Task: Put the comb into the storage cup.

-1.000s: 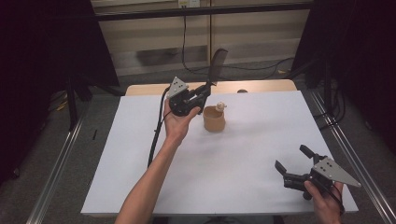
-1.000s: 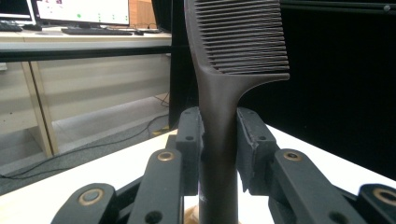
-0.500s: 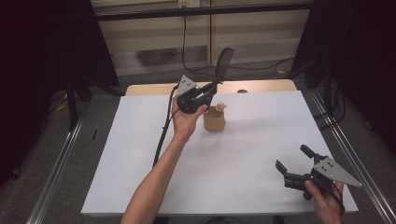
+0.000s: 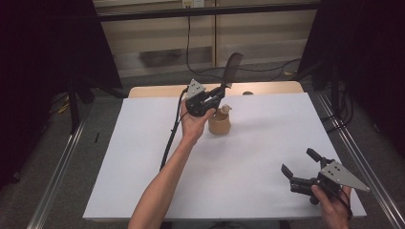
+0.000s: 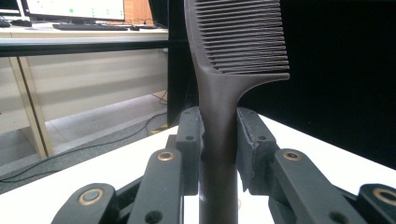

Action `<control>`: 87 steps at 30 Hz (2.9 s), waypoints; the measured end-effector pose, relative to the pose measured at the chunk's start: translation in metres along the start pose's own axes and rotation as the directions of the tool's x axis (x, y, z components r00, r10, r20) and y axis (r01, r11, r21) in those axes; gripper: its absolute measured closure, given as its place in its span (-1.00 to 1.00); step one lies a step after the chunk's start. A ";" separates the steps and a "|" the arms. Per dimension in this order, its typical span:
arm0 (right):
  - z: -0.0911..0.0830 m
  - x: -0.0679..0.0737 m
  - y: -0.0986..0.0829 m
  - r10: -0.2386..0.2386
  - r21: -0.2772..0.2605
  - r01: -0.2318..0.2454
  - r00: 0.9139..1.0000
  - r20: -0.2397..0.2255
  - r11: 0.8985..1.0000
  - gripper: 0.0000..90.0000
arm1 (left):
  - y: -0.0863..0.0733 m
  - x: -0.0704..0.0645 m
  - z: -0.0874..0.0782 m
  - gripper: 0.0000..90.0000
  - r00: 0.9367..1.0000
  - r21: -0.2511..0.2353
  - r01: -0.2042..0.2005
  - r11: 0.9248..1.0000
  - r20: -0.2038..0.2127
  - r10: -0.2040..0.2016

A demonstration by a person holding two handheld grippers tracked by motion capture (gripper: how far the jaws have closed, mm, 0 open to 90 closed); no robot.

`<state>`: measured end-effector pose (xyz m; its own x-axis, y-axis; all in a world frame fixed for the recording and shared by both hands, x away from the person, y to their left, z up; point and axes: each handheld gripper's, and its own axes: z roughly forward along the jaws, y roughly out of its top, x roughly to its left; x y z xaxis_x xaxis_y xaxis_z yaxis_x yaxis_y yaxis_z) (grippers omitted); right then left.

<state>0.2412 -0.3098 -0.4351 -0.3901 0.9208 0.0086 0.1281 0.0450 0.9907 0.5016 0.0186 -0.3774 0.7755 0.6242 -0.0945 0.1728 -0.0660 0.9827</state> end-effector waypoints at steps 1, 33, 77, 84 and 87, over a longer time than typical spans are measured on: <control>0.000 0.000 0.000 0.001 0.001 -0.001 1.000 0.001 1.000 -1.00 | -0.001 0.000 0.001 0.62 1.000 -0.002 0.005 1.000 0.001 -0.005; 0.000 0.000 0.000 -0.006 0.004 0.006 1.000 -0.011 1.000 -1.00 | -0.033 0.007 0.008 0.62 1.000 0.041 0.018 0.999 -0.006 -0.018; 0.001 0.000 -0.001 -0.013 0.010 0.014 1.000 -0.012 1.000 -1.00 | -0.051 0.011 -0.003 0.62 1.000 0.160 0.026 0.987 -0.006 -0.025; 0.001 0.001 -0.001 -0.013 0.012 0.013 1.000 -0.013 1.000 -1.00 | -0.051 0.007 -0.001 0.62 1.000 0.171 -0.004 0.985 -0.008 0.006; 0.001 0.001 -0.001 -0.012 0.013 0.012 1.000 -0.013 1.000 -1.00 | -0.051 0.007 -0.002 0.62 1.000 0.174 -0.002 0.985 -0.011 0.005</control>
<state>0.2419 -0.3085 -0.4361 -0.4035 0.9150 -0.0012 0.1352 0.0610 0.9889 0.4968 0.0274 -0.4278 0.7693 0.6328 -0.0882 0.2739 -0.2019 0.9403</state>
